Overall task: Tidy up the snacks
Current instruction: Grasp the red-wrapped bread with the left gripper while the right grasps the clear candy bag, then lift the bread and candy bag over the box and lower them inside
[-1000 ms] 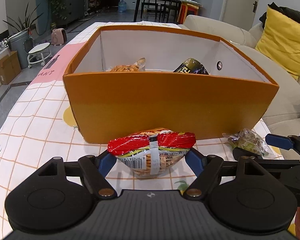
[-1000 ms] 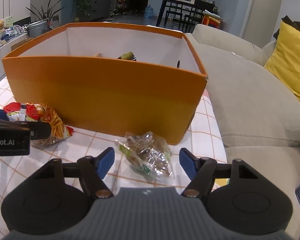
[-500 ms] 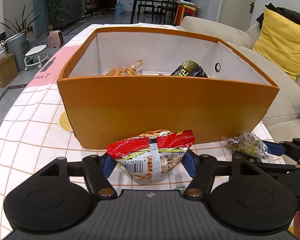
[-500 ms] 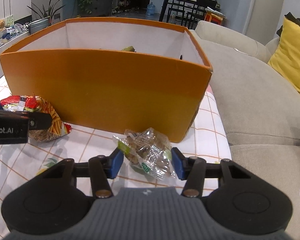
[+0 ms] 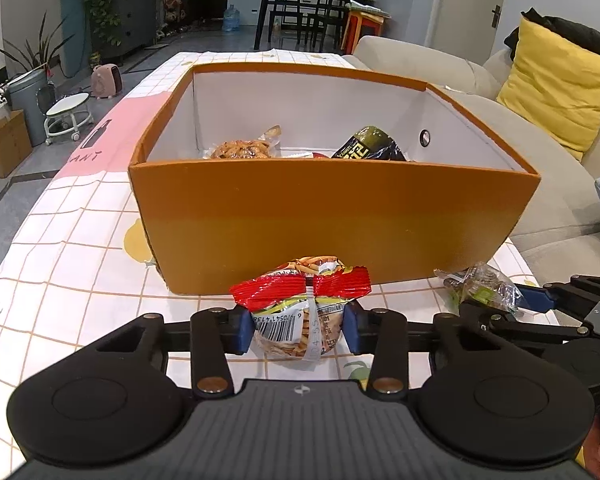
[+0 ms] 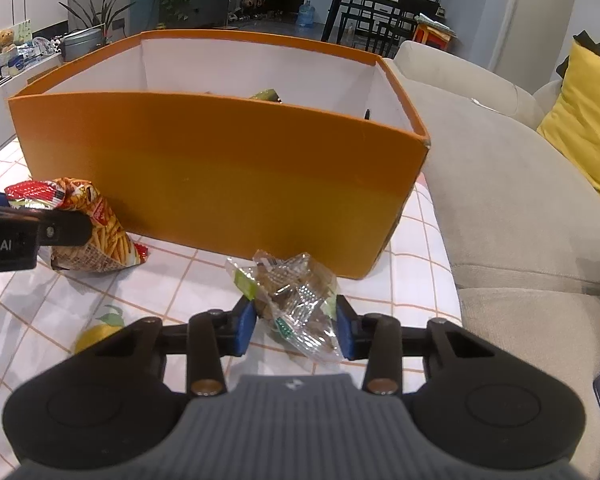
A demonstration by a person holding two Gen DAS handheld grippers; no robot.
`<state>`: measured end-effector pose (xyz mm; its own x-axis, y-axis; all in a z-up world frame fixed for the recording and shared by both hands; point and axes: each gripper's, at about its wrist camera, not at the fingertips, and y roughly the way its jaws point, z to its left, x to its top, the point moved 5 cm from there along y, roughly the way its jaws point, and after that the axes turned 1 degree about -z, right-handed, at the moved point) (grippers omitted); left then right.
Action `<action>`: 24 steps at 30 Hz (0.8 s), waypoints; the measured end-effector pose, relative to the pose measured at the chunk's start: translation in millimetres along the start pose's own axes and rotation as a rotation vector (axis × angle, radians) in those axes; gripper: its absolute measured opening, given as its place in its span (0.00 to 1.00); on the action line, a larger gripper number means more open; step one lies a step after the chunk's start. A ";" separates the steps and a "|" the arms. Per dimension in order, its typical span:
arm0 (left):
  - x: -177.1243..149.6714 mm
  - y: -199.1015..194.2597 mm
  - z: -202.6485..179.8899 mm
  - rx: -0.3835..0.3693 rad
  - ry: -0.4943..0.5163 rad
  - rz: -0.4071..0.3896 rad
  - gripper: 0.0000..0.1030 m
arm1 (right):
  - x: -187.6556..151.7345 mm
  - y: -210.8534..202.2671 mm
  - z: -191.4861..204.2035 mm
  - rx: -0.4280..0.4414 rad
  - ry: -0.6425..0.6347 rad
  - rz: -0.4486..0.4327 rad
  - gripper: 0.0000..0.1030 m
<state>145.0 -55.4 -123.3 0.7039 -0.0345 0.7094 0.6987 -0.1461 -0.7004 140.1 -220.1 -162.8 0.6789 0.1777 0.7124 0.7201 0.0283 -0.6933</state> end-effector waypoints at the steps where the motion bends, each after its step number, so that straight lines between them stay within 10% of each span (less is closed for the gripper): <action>1: -0.1 -1.4 0.0 -0.001 0.000 0.000 0.46 | 0.5 -1.8 0.5 0.004 -0.001 -0.001 0.37; 24: 12.0 -54.4 3.5 -0.029 -0.038 -0.050 0.45 | 2.9 -58.7 21.7 0.112 -0.017 -0.029 0.36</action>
<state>115.9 -44.4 -77.0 0.6732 0.0105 0.7394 0.7292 -0.1752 -0.6615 96.7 -200.0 -122.4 0.6548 0.1920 0.7310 0.7183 0.1430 -0.6809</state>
